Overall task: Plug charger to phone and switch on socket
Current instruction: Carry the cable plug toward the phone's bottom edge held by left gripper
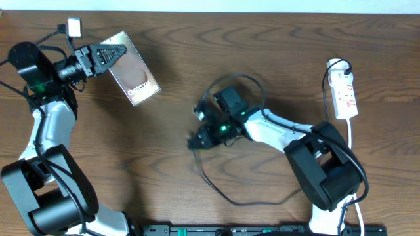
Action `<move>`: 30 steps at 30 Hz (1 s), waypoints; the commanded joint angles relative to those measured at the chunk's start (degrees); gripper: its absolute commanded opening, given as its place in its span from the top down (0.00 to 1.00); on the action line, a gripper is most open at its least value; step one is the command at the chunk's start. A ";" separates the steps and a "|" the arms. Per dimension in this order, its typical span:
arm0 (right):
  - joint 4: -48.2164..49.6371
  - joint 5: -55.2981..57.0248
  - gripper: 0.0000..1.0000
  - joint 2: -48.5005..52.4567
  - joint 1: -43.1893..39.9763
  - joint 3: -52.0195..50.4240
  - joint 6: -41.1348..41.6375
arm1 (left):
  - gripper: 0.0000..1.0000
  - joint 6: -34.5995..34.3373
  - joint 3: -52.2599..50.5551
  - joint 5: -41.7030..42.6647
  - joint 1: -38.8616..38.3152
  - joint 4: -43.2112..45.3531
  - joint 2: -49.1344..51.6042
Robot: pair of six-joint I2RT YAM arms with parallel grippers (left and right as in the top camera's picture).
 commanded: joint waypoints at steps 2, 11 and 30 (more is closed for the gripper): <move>13.44 -16.87 0.99 0.07 -1.09 0.13 1.25 | 0.92 0.76 0.55 1.38 -0.07 0.33 -0.83; 31.34 -18.99 0.99 0.07 -1.09 0.13 4.70 | 0.93 0.79 0.52 1.38 -2.36 -0.96 -0.83; 43.56 -20.39 0.99 0.07 -4.33 0.13 9.16 | 0.93 1.01 0.55 1.40 -6.12 -0.96 -0.83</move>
